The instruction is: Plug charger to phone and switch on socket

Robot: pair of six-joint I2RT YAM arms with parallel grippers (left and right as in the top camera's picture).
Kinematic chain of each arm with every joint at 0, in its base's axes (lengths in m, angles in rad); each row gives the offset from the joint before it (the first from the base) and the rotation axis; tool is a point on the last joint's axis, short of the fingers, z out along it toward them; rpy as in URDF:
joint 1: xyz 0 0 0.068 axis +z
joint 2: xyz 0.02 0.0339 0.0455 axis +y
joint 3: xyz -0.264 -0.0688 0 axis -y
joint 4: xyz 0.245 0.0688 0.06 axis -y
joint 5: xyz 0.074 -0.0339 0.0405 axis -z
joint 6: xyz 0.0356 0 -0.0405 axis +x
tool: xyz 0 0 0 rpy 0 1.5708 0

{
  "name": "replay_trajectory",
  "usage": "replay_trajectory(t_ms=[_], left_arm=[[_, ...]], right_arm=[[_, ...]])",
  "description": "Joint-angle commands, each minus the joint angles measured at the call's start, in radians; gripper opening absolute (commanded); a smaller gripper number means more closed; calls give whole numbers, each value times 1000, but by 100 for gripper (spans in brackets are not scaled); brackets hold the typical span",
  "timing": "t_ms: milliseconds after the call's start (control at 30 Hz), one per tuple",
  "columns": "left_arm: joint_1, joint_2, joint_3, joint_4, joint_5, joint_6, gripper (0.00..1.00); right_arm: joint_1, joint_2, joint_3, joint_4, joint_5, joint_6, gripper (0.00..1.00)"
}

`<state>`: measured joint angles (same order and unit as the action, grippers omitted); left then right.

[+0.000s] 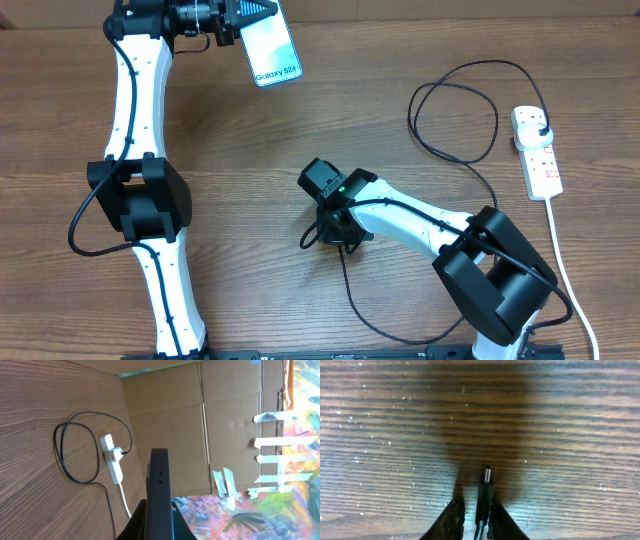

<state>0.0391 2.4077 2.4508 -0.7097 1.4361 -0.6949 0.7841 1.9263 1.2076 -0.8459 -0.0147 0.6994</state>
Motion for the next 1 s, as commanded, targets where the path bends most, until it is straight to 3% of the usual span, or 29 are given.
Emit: replay_trajectory(t_ms=[0, 133, 533, 767, 967], left_arm=[[-7, 6, 25, 3, 23, 23, 4], [-7, 6, 25, 3, 23, 23, 4], [-5, 6, 25, 4, 23, 22, 4], [2, 6, 25, 4, 24, 18, 4], [21, 6, 25, 5, 25, 0, 4]], right_arm=[[-4, 33, -11, 1, 2, 1, 12], [-4, 33, -10, -2, -6, 1, 4], [-51, 33, 31, -7, -183, -89, 4], [-105, 32, 63, 85, -564, -282, 4], [-211, 32, 69, 209, -885, -308, 4]])
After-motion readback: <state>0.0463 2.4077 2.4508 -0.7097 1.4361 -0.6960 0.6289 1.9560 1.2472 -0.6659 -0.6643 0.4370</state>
